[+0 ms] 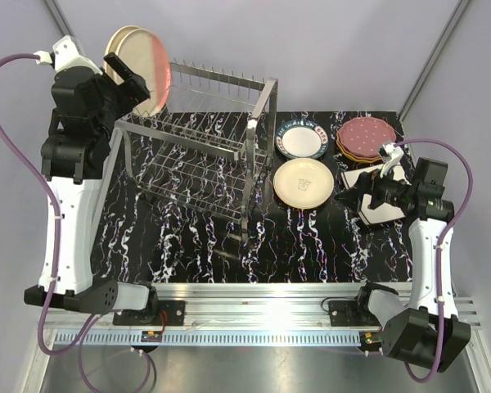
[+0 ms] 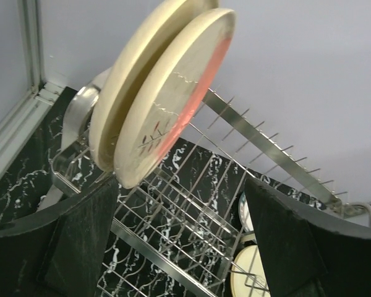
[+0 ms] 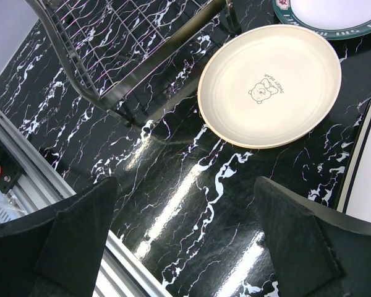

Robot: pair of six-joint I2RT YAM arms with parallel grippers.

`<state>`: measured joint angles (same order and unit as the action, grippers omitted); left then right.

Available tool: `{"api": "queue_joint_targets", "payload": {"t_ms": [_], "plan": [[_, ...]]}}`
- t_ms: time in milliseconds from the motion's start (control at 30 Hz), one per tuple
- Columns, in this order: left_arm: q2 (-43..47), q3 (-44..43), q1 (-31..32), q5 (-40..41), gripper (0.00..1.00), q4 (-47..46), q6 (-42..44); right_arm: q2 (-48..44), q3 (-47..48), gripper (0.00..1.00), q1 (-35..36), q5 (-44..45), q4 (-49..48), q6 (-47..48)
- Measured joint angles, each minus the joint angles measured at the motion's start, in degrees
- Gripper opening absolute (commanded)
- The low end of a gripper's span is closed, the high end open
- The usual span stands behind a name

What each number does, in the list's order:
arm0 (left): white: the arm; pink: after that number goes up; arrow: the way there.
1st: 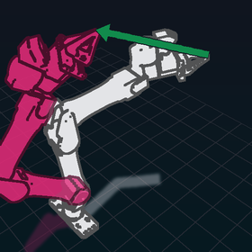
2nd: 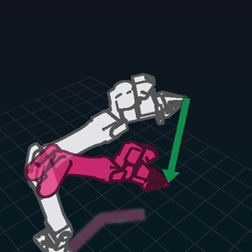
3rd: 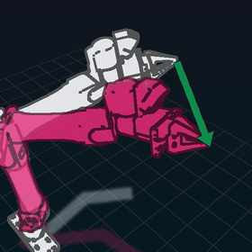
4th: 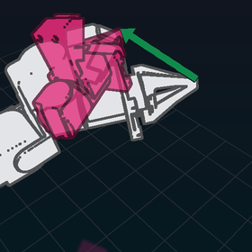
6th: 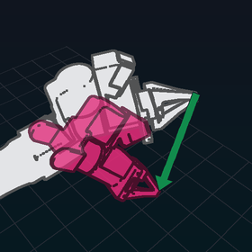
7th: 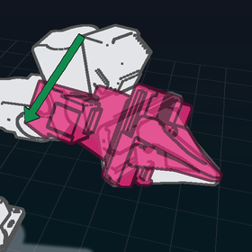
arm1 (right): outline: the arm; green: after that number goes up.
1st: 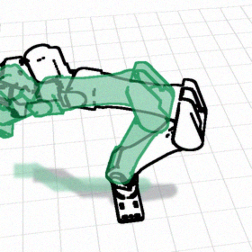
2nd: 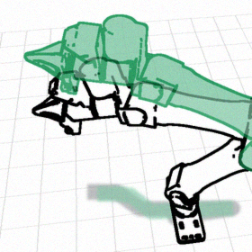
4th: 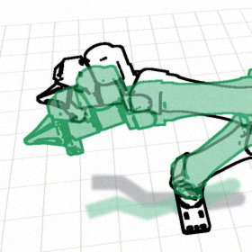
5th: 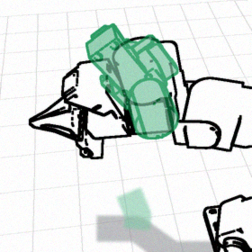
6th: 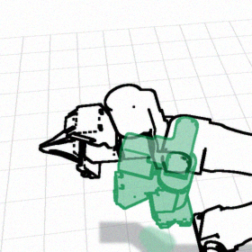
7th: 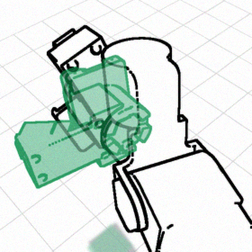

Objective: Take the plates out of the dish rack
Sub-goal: Grab a plate with the left arm

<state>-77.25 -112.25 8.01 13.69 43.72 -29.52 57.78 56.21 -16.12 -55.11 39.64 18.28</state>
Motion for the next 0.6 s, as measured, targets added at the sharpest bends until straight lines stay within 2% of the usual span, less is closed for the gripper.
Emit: {"api": "queue_joint_targets", "payload": {"t_ms": [267,600], "plan": [[-1.33,0.00,-1.99,1.09,0.81,-0.50,3.19,-0.33,-0.31,1.00,0.00,0.15,-0.07,-0.02],[-3.98,0.46,-4.31,-1.31,0.77,-2.84,5.66,-0.35,-0.42,1.00,0.00,0.39,-0.79,-0.02]]}}
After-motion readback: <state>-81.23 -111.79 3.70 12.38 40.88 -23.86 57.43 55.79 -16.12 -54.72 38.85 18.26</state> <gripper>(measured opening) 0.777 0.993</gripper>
